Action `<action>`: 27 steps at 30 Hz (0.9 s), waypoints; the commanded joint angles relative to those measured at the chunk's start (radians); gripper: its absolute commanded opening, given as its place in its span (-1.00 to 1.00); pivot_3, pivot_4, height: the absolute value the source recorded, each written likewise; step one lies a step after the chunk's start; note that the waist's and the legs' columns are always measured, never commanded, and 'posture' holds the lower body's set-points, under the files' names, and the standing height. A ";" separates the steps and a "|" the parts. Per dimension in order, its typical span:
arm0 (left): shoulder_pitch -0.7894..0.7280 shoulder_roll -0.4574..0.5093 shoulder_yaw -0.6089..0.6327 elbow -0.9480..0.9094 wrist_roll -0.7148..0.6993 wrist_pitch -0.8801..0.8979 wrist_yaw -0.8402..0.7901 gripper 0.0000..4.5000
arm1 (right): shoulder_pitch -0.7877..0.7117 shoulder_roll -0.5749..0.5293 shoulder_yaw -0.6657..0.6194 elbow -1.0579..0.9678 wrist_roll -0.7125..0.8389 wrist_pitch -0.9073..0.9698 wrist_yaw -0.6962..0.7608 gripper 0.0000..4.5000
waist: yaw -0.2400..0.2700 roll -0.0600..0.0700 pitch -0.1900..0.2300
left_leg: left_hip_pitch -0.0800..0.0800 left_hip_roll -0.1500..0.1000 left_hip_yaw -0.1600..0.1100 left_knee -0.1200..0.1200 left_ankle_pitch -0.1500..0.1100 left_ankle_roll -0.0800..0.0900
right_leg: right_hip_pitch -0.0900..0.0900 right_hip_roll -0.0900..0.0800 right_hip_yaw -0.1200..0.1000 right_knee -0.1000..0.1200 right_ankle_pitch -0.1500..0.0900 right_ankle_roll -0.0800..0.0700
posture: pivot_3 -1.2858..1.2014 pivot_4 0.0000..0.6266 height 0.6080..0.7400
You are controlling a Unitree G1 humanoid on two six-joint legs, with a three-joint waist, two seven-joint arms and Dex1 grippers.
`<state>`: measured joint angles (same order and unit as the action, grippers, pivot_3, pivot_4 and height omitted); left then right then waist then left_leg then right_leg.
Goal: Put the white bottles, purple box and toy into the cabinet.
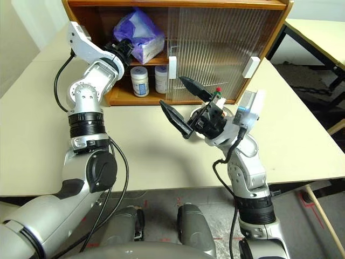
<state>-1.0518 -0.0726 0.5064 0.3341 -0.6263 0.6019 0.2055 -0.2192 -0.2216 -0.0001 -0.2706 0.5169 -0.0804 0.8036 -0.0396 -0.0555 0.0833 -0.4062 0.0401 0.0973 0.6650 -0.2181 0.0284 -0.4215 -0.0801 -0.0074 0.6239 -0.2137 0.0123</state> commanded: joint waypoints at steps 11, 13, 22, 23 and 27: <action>0.269 0.111 -0.166 -0.440 -0.152 0.331 -0.120 0.99 | 0.005 -0.056 0.023 -0.027 0.049 0.067 0.034 1.00 | -0.005 0.004 -0.007 | 0.001 0.001 -0.001 0.000 0.001 -0.001 | 0.000 0.001 0.001 0.002 0.000 -0.001 | 0.03 -0.99 1.00; 0.317 0.151 -0.191 -0.497 -0.184 0.376 -0.169 0.69 | 0.000 -0.057 0.026 -0.018 0.052 0.068 0.040 1.00 | -0.003 0.004 -0.008 | 0.002 0.001 -0.002 0.000 0.001 -0.002 | 0.000 0.002 0.001 0.003 0.001 -0.002 | 0.04 -0.99 1.00; 0.301 0.302 -0.448 -0.406 0.047 0.102 -0.470 -0.88 | -0.021 -0.052 0.036 0.016 0.055 0.068 0.071 1.00 | 0.006 0.006 -0.018 | 0.002 0.005 -0.001 0.000 0.004 -0.007 | 0.002 0.004 -0.002 0.001 0.002 -0.012 | 0.05 -0.99 1.00; 0.288 0.301 -0.468 -0.369 0.077 0.063 -0.491 -0.98 | -0.020 -0.050 0.038 0.016 0.054 0.067 0.071 1.00 | 0.005 0.006 -0.018 | 0.003 0.005 -0.002 0.000 0.004 -0.007 | 0.002 0.004 -0.002 0.001 0.002 -0.015 | 0.05 -1.00 1.00; 0.233 0.293 -0.522 -0.217 0.185 -0.051 -0.534 -0.98 | -0.012 -0.043 0.046 0.006 0.039 0.062 0.064 1.00 | 0.003 0.010 -0.023 | 0.003 0.006 -0.003 0.000 0.005 -0.007 | 0.002 0.006 -0.002 0.000 0.003 -0.017 | 0.02 -1.00 1.00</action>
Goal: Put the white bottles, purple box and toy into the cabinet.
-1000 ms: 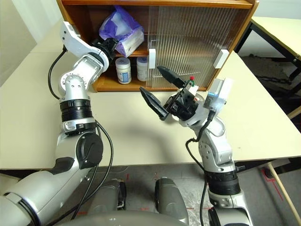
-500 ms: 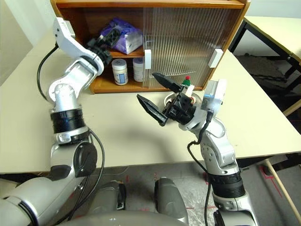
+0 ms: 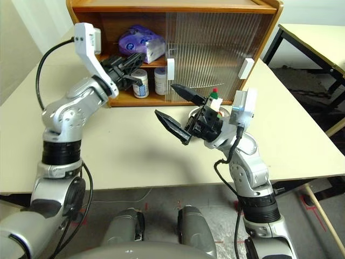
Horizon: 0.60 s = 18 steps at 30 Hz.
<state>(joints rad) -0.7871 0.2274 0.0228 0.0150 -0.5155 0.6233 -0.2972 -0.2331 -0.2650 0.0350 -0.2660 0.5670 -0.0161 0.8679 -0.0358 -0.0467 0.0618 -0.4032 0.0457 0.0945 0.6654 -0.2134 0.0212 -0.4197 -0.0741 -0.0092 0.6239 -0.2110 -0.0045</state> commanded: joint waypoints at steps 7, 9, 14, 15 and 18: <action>-0.167 -0.007 -0.071 0.477 0.249 -0.282 -0.074 -0.98 | 0.030 -0.004 -0.006 -0.024 -0.022 -0.007 -0.033 1.00 | -0.007 0.002 -0.003 | 0.001 0.001 -0.002 0.000 0.000 0.000 | -0.001 0.004 0.002 0.001 0.001 0.001 | -0.02 -1.00 1.00; -0.198 -0.003 -0.072 0.555 0.290 -0.331 -0.080 -0.98 | 0.034 -0.007 -0.008 -0.030 -0.022 -0.006 -0.038 1.00 | -0.009 0.002 -0.003 | 0.001 0.001 -0.002 0.000 0.000 0.000 | -0.001 0.004 0.002 0.000 0.002 0.003 | -0.02 -1.00 1.00; -0.290 0.002 -0.054 0.754 0.364 -0.432 -0.058 -0.98 | 0.040 -0.014 -0.008 -0.037 -0.018 0.003 -0.048 1.00 | -0.017 0.002 -0.003 | -0.002 0.001 -0.001 0.000 0.000 0.000 | -0.004 0.004 0.002 0.000 0.003 0.007 | -0.03 -1.00 1.00; -0.308 0.005 -0.052 0.794 0.379 -0.456 -0.048 -0.98 | 0.042 -0.015 -0.005 -0.039 -0.018 0.004 -0.049 1.00 | -0.020 0.002 -0.003 | -0.002 0.001 -0.001 0.000 0.000 0.000 | -0.004 0.004 0.002 0.001 0.002 0.008 | -0.03 -1.00 1.00; -0.348 0.008 -0.038 0.894 0.407 -0.510 -0.032 -0.98 | 0.043 -0.015 0.004 -0.042 -0.015 0.011 -0.050 1.00 | -0.027 0.002 -0.003 | -0.002 0.001 -0.002 -0.001 0.000 0.000 | -0.004 0.004 0.002 0.000 0.002 0.008 | -0.03 -1.00 1.00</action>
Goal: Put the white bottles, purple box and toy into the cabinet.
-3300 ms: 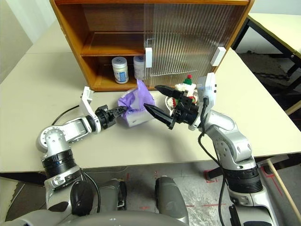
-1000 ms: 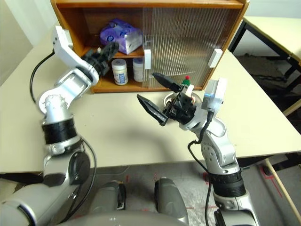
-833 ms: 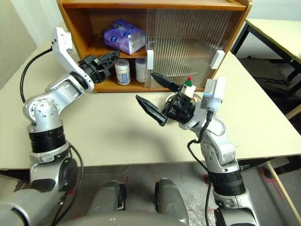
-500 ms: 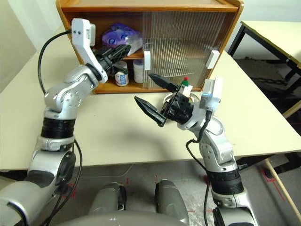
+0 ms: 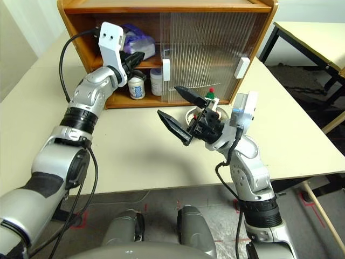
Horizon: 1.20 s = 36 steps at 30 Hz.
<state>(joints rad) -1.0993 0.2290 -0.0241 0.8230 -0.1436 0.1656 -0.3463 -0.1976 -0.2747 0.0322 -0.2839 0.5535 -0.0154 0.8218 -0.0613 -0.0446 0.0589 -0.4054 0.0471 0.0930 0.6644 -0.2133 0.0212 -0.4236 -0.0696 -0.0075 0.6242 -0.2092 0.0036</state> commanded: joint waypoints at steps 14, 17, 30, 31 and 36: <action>0.238 0.012 0.038 -0.597 -0.120 0.176 -0.160 -0.98 | 0.012 -0.009 0.005 -0.028 -0.015 -0.002 -0.001 1.00 | -0.018 0.001 0.000 | 0.001 0.001 0.001 -0.001 0.000 0.000 | -0.001 0.000 0.001 0.001 0.000 0.000 | -0.04 -1.00 1.00; 0.357 0.030 0.032 -0.809 -0.189 0.277 -0.196 -0.98 | 0.004 -0.012 -0.008 -0.026 -0.011 -0.003 -0.004 1.00 | -0.028 0.001 -0.001 | 0.001 0.001 0.001 -0.001 0.000 0.000 | -0.001 0.000 0.002 0.003 -0.001 -0.001 | -0.04 -1.00 1.00; 0.391 -0.047 -0.116 -0.785 -0.139 0.288 -0.228 -0.98 | -0.010 -0.042 -0.037 0.003 -0.002 -0.008 0.022 1.00 | -0.028 0.001 -0.001 | 0.014 0.000 0.000 0.001 0.000 0.000 | 0.014 0.000 0.002 0.000 -0.004 -0.013 | -0.04 -1.00 1.00; 0.383 -0.055 -0.127 -0.761 -0.123 0.273 -0.226 -0.98 | -0.008 -0.041 -0.036 0.000 -0.003 -0.008 0.021 1.00 | -0.029 0.000 -0.001 | 0.016 0.000 0.000 0.001 0.000 0.000 | 0.015 0.000 0.002 0.000 -0.004 -0.014 | -0.04 -1.00 1.00; 0.331 -0.110 -0.170 -0.591 -0.016 0.113 -0.179 -0.98 | 0.014 -0.032 -0.036 -0.030 0.001 -0.012 0.002 1.00 | -0.031 0.001 -0.002 | 0.016 0.000 -0.002 0.000 0.000 -0.001 | 0.015 0.000 0.003 -0.001 -0.005 -0.014 | -0.05 -1.00 1.00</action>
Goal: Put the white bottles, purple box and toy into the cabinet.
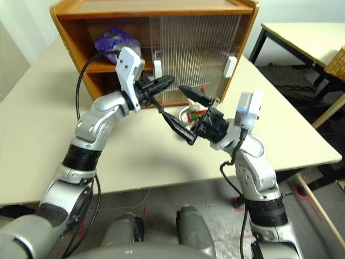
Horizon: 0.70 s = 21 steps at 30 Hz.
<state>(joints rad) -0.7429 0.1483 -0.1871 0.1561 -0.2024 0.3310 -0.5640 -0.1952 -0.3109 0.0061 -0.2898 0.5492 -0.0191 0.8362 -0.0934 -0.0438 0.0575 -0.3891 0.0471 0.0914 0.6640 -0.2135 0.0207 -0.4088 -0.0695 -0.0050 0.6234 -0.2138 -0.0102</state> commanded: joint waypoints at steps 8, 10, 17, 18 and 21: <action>-0.113 -0.073 0.018 0.268 0.157 -0.134 0.188 -0.98 | 0.027 0.003 -0.013 -0.039 0.007 -0.007 -0.022 1.00 | 0.001 0.000 0.000 | -0.001 0.000 -0.001 -0.001 0.000 0.000 | -0.001 0.000 0.002 -0.002 -0.002 0.001 | -0.05 -1.00 1.00; -0.134 -0.077 0.024 0.319 0.175 -0.151 0.218 -0.98 | 0.029 0.005 -0.009 -0.040 0.005 -0.007 -0.023 1.00 | 0.001 0.000 0.000 | -0.001 0.000 -0.001 -0.001 0.000 0.000 | -0.001 0.000 0.002 -0.003 -0.002 0.001 | -0.05 -0.99 1.00; -0.138 -0.068 0.023 0.361 0.215 -0.182 0.252 -0.98 | 0.029 0.005 -0.007 -0.037 0.003 -0.007 -0.024 1.00 | 0.001 0.000 0.000 | -0.001 0.000 -0.001 -0.003 0.000 0.000 | -0.001 0.000 0.002 -0.004 -0.002 0.001 | -0.05 -0.98 1.00; -0.136 -0.062 0.026 0.360 0.223 -0.180 0.260 -0.98 | 0.028 0.004 -0.008 -0.034 0.003 -0.008 -0.023 1.00 | 0.001 0.000 0.000 | -0.001 0.000 -0.001 -0.003 0.000 0.000 | -0.001 0.000 0.002 -0.004 -0.003 0.000 | -0.05 -0.98 1.00; -0.125 -0.048 0.034 0.338 0.237 -0.163 0.281 -0.98 | 0.027 0.002 -0.011 -0.031 0.005 -0.008 -0.021 1.00 | 0.001 0.000 0.000 | -0.001 0.000 -0.001 -0.004 0.000 0.000 | -0.001 0.000 0.002 -0.004 -0.003 0.000 | -0.05 -0.98 1.00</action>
<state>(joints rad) -0.8771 0.0930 -0.1640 0.4920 0.0123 0.1569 -0.3001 -0.1696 -0.3029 0.0056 -0.3144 0.5496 -0.0195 0.8121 -0.0923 -0.0436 0.0575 -0.3901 0.0472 0.0908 0.6604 -0.2136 0.0207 -0.4101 -0.0696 -0.0033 0.6198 -0.2166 -0.0099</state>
